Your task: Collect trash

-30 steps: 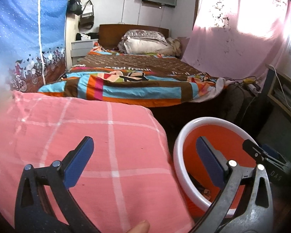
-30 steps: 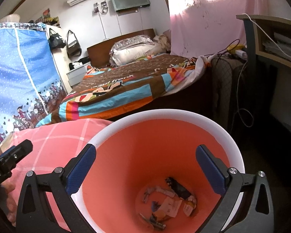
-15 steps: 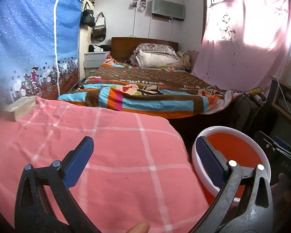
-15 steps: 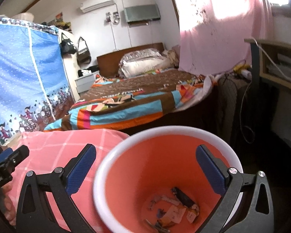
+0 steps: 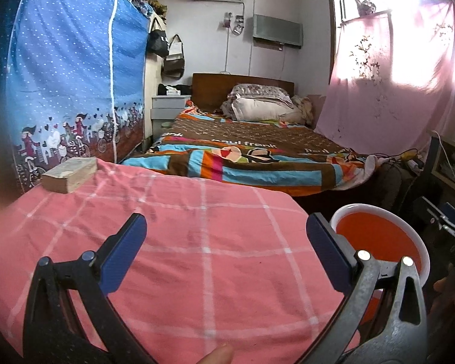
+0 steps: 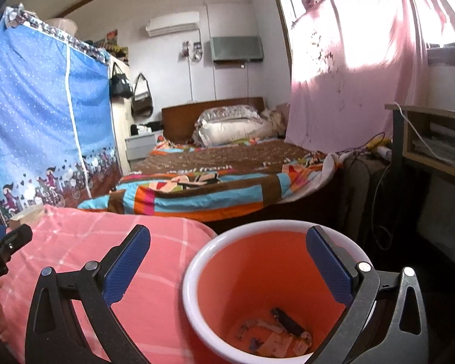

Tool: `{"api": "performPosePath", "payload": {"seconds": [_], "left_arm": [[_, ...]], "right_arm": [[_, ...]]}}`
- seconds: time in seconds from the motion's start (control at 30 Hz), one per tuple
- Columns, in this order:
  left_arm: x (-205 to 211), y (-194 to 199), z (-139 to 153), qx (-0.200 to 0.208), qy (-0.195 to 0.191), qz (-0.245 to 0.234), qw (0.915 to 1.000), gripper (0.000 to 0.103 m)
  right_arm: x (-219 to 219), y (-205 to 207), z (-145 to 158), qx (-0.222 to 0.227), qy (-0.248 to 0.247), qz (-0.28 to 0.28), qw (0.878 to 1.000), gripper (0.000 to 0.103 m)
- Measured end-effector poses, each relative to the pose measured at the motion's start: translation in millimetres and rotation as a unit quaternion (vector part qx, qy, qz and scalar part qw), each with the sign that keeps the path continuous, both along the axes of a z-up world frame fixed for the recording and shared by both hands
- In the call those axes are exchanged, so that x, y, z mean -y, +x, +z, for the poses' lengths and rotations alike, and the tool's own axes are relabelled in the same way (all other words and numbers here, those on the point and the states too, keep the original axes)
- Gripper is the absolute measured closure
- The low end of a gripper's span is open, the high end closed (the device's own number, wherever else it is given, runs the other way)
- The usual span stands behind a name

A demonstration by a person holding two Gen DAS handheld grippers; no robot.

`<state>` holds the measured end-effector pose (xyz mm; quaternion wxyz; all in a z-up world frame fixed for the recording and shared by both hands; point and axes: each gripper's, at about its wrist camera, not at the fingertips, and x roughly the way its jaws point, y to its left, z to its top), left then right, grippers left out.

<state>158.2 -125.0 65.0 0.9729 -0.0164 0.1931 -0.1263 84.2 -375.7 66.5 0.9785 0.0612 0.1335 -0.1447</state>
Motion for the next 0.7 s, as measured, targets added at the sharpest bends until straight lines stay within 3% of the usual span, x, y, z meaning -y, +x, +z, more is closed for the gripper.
{"api": "performPosePath", "payload": {"seconds": [0.7], "left_arm": [[-42,-48,-13,0.022,0.002,0.013,0.9997,0.0]], "right_arm": [[-35,-54,-2,0.06,-0.012,0.001,0.998,0.0]]}}
